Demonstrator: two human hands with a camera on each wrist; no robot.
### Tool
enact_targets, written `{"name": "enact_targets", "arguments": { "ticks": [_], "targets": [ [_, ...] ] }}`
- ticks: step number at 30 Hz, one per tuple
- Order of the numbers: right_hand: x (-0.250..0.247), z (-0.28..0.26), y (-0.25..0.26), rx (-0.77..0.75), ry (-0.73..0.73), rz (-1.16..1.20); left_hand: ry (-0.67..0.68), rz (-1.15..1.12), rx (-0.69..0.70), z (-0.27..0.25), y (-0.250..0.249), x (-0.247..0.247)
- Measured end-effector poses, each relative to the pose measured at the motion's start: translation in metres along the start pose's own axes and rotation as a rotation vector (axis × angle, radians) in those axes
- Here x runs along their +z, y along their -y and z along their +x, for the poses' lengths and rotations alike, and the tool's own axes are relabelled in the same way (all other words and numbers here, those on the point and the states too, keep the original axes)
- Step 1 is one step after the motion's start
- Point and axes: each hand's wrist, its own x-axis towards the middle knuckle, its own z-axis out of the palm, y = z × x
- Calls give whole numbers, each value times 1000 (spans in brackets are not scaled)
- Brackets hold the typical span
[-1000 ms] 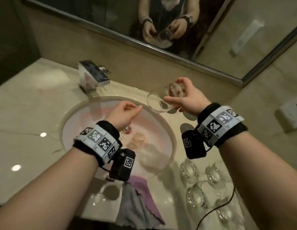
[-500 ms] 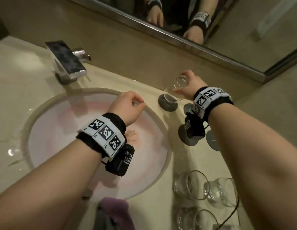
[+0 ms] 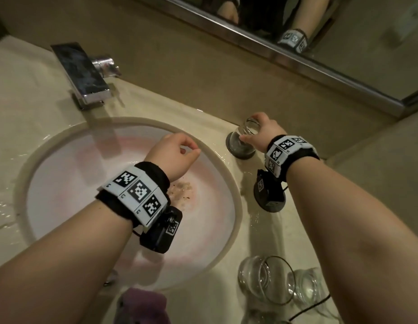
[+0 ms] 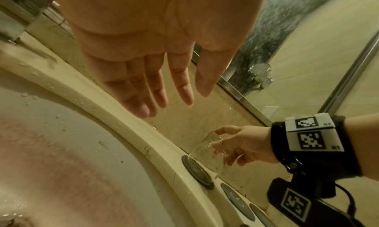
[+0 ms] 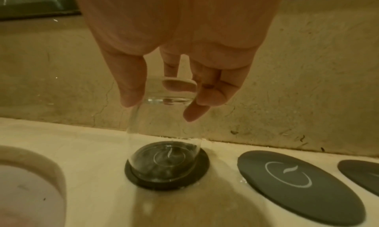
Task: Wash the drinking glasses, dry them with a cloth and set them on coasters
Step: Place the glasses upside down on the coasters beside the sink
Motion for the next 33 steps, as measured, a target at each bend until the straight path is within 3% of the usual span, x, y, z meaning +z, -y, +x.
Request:
{"name": "enact_targets", "arguments": {
  "ticks": [5,8,19,22,24,28,30,33],
  "targets": [
    [-1,-8,0,5,8,9,50,32,12,-12,-1,2],
    [-10,-24,-1,29,-21,56,125,91,124,-22,-8,6],
    [-30,-116,-28,5,-92,63,661,509,626,-86,-35,68],
    [-29,-139,-41,12,-87,53,761,683,659,-103,-29,89],
    [-27,-152,-50,13,-90,54,749,794,648,-112,-22,100],
    [-18,-170,-62,5,-85,80,563,931,716,-126,-15,118],
    [-15,-177,-66,-3,-79,100,524,883,680,-128,-15,120],
    [-15,-183,-70,-19,-63,103,490,648,510,-125,-19,112]
  ]
}}
